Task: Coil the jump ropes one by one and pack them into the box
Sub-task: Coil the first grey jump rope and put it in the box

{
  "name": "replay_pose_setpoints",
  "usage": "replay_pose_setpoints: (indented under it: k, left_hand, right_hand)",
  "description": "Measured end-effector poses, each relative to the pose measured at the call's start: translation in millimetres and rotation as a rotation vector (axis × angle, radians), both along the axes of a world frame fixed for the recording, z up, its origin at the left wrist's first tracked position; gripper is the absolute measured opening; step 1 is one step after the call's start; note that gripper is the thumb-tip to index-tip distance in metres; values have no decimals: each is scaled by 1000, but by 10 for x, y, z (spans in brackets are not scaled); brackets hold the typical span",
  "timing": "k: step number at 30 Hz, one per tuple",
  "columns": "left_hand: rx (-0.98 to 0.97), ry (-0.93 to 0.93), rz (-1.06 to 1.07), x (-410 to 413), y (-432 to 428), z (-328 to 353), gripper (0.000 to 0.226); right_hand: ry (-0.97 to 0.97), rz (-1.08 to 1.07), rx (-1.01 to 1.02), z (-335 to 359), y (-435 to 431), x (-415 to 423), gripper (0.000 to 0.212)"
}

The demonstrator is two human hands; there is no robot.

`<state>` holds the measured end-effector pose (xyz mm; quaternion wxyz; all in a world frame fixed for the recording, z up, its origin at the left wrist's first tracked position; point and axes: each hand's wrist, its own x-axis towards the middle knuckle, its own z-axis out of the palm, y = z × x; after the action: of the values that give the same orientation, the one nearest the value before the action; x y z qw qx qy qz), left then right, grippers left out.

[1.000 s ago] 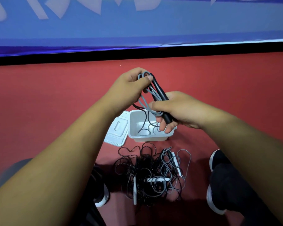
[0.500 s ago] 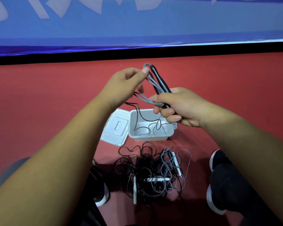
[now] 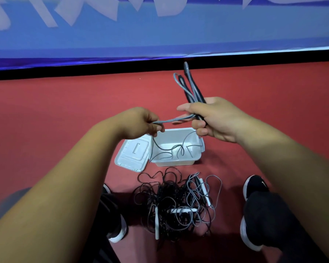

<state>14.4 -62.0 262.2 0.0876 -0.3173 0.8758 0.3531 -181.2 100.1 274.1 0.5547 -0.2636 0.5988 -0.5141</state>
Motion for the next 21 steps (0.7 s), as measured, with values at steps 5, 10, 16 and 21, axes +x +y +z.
replay_pose_setpoints:
  k: [5,10,16,21]
  left_hand:
    - [-9,191,119,-39,22,23,11]
    - [274,373,90,-36,16,107,11]
    - [366,464,-16,-150,239,202,10]
    - [296,466,-37,-191,375,252,10]
  right_hand:
    - [43,484,82,110,118,81,18]
    - [23,804,194,108,206,153,19]
    - [83,872,288,-98,207,213,47]
    - [198,768,415,-278,147,185,31]
